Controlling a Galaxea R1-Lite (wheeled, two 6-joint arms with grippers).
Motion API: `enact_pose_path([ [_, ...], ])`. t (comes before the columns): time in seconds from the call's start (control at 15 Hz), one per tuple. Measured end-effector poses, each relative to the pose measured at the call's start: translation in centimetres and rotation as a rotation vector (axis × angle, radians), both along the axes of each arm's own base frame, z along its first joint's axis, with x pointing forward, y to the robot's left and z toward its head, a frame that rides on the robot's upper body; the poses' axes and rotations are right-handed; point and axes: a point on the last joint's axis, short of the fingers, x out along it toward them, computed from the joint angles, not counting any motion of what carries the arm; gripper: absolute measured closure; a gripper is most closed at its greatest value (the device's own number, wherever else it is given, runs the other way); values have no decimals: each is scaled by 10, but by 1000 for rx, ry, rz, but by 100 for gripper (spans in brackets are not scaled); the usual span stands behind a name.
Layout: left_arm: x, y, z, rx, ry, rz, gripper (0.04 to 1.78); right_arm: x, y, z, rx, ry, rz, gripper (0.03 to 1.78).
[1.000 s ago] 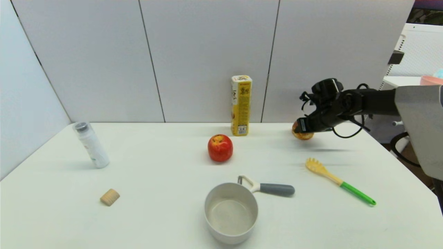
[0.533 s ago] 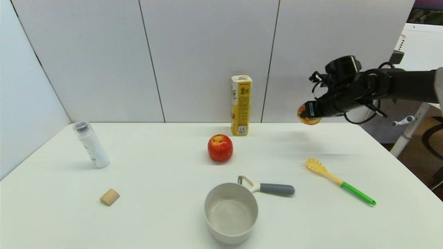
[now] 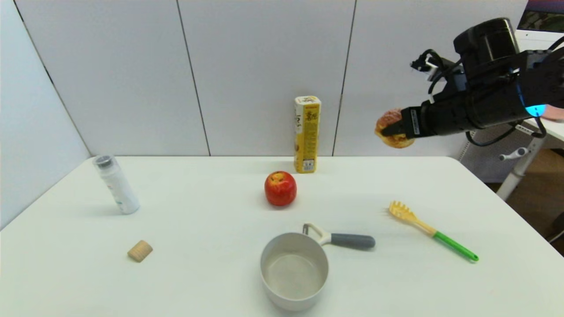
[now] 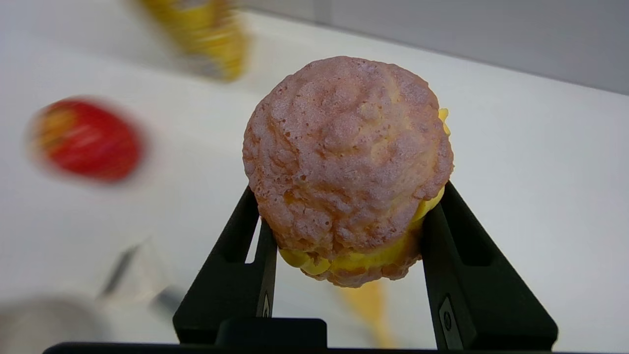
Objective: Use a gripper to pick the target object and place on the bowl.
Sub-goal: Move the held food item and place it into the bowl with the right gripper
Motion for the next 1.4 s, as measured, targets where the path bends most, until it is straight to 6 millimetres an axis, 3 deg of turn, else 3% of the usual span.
enact_pose_path([
  [0.13,0,0,0,0,0,0,11,-39,20,8,11,-8,90,99],
  [0.4,0,0,0,0,0,1,11,-110,51,7,20,-9,294,99],
  [0.67,0,0,0,0,0,1,11,-153,70,1,44,-10,484,99],
  [0.93,0,0,0,0,0,0,11,-160,93,-18,61,-43,579,99],
  [1.4,0,0,0,0,0,1,11,-140,123,-57,16,36,603,99],
])
